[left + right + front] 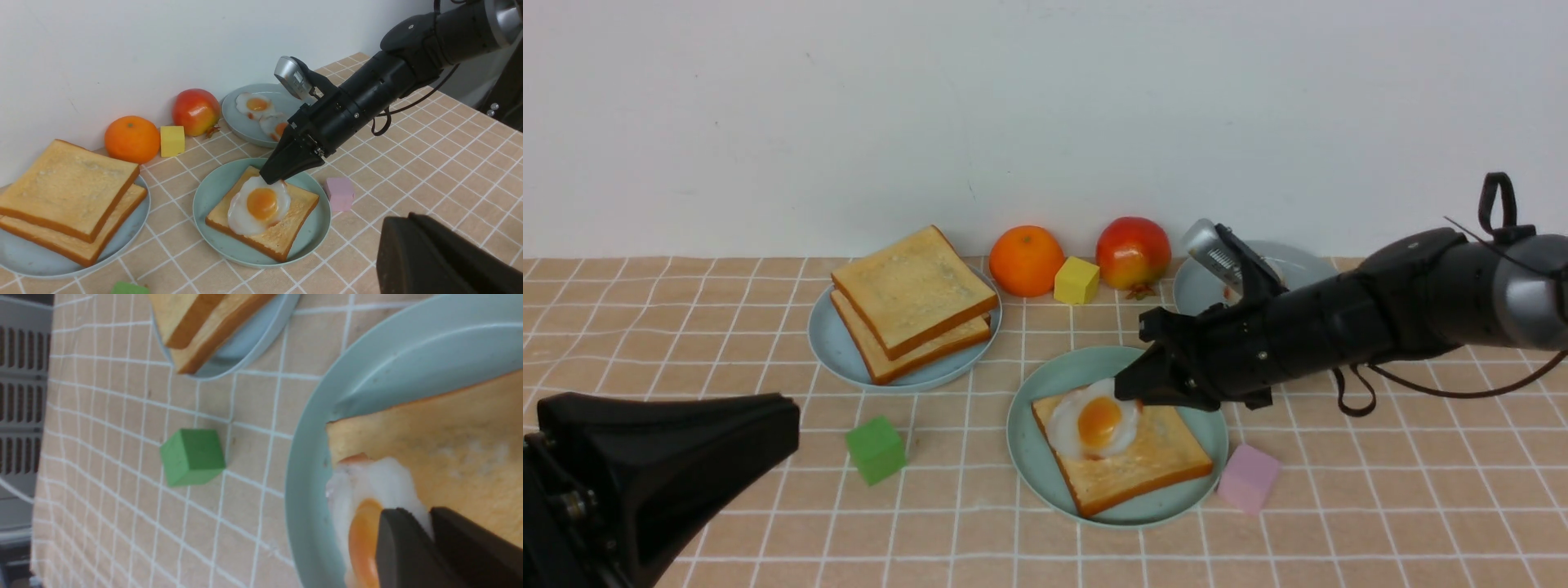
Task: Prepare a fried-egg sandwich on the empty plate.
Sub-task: Use the right arm to place the fried egg on the slice of bread in the middle, then use the left arm to grab a slice of bread
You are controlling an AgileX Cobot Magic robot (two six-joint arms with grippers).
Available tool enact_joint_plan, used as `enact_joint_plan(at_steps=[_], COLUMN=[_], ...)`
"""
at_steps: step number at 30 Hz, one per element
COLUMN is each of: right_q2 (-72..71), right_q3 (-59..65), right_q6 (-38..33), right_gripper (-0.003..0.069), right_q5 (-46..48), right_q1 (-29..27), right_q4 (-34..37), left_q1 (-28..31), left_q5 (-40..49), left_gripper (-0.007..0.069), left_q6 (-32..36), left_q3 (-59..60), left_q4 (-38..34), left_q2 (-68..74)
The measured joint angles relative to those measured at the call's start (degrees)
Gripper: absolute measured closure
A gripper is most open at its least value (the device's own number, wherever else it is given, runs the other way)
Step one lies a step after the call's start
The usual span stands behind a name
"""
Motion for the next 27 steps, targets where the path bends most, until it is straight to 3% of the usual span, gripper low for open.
enact_joint_plan(at_steps=[8, 12, 16, 24, 27], right_q2=[0.0, -0.56, -5.4, -29.42, -38.1], right_q3=[0.0, 0.0, 0.11, 0.11, 0.11], right_q6=[-0.02, -0.07, 1.82, 12.25, 18.6], right_gripper=[0.034, 0.0305, 0.0372, 0.0647, 0.0667], right_q5=[-3.7, -1.07, 3.8, 16.15, 20.43], right_q1=[-0.13, -1.85, -4.81, -6.57, -5.63], right_q4=[-1.28, -2.9, -9.34, -35.07, -44.67], left_q1=[0.0, 0.0, 0.0, 0.0, 0.0], left_q5=[0.06, 0.06, 0.75, 8.41, 9.82], left_gripper=[0.062, 0.0617, 0.0613, 0.061, 0.0617], left_q6=[0.0, 0.0, -0.79, -5.61, -4.28], left_q3=[0.0, 0.07, 0.39, -5.28, -11.09], left_q4=[0.0, 0.02, -0.13, -1.0, -1.35], left_q2=[0.0, 0.0, 1.58, 21.26, 30.37])
